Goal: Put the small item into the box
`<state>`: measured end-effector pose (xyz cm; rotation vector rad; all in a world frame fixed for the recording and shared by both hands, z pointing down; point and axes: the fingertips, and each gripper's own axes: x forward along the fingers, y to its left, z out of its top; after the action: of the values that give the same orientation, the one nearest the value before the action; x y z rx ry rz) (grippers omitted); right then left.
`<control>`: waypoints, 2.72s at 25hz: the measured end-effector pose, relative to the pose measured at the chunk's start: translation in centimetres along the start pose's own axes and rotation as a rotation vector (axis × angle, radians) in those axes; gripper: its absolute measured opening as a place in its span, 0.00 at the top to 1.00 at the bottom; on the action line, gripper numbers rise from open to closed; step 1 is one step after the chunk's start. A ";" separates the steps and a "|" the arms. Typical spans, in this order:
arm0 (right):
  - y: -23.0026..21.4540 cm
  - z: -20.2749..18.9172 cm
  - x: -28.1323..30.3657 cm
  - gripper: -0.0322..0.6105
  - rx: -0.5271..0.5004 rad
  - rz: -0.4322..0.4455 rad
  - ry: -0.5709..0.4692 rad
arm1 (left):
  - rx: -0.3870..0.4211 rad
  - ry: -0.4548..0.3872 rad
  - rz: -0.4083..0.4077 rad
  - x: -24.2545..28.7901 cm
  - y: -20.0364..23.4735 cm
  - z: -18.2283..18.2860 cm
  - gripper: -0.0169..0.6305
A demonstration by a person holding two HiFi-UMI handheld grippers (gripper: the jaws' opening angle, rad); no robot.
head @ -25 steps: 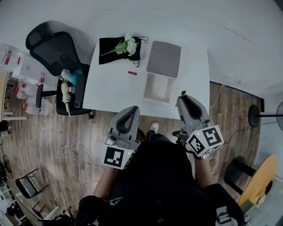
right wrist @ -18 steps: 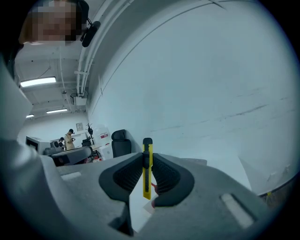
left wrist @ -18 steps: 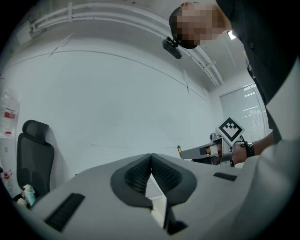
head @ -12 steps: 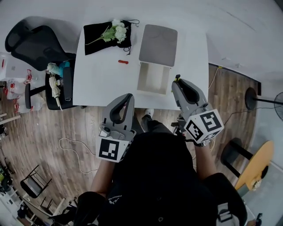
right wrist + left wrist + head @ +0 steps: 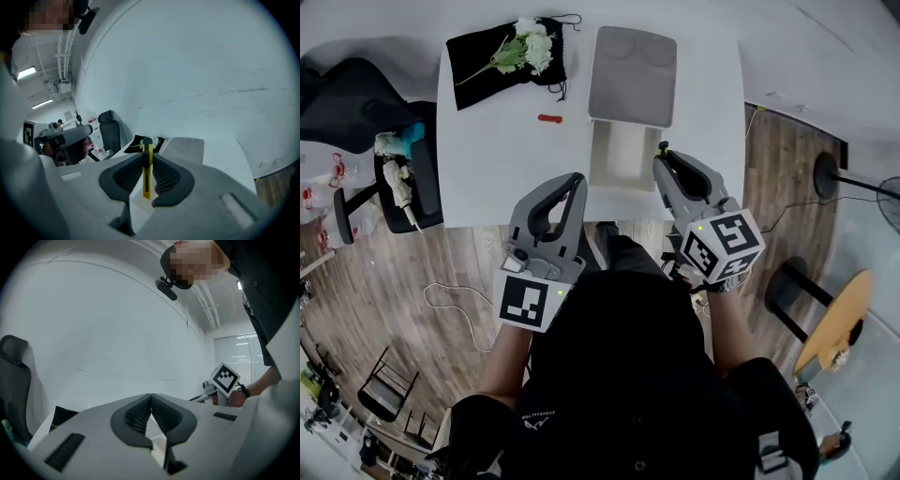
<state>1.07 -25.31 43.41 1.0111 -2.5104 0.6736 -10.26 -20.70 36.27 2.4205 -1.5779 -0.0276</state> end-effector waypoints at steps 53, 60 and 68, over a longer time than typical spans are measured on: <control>-5.3 -19.6 15.8 0.83 0.062 -0.184 0.703 | -0.048 0.072 -0.184 5.7 9.9 0.4 0.97; -5.8 -18.7 14.7 0.83 0.054 -0.214 0.652 | -0.035 0.066 -0.191 5.1 8.8 0.4 0.97; -5.3 -17.7 11.9 0.85 0.066 -0.156 0.587 | -0.026 0.054 -0.182 3.9 5.6 0.1 0.97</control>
<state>-0.82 -25.51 65.33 0.8617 -1.8953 0.8614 -13.68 -26.32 37.91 2.5142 -1.3223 -0.0157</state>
